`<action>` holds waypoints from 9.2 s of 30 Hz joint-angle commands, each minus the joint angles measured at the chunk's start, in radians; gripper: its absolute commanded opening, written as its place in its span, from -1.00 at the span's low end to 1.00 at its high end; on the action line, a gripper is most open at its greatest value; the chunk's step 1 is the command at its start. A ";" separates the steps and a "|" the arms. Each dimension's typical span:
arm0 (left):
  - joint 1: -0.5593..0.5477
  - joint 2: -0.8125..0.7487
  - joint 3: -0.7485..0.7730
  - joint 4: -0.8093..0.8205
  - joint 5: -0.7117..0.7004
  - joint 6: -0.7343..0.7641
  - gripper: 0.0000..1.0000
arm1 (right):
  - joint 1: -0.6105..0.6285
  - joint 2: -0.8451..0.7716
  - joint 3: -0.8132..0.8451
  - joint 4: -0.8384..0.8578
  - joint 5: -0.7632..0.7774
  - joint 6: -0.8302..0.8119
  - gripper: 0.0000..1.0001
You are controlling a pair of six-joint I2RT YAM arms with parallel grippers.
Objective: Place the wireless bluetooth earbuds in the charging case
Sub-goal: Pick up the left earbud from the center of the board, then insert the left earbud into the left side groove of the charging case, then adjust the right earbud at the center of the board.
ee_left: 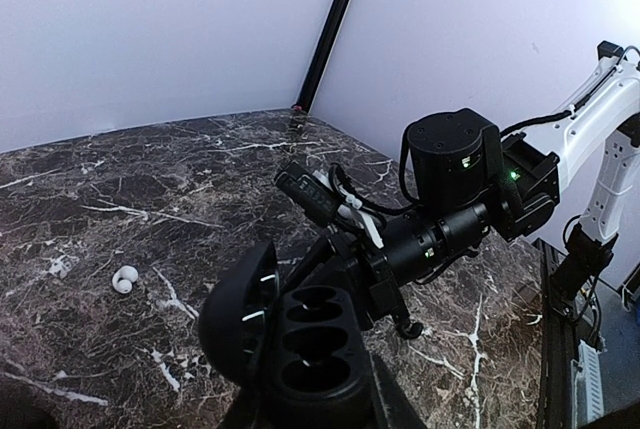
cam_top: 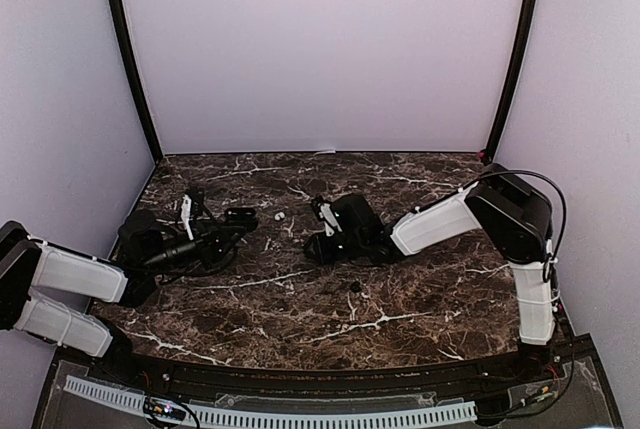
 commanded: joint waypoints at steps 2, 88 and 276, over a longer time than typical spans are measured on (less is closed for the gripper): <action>-0.004 -0.023 -0.019 0.013 0.006 0.014 -0.66 | -0.003 -0.064 -0.027 0.030 0.035 -0.016 -0.41; -0.196 0.175 0.011 0.199 0.336 0.260 -0.66 | 0.050 -0.784 -0.552 0.084 -0.152 -0.361 -1.00; -0.315 0.148 -0.008 0.164 0.107 0.407 -0.73 | -0.246 -0.537 -0.599 -0.040 -0.084 -0.030 -0.81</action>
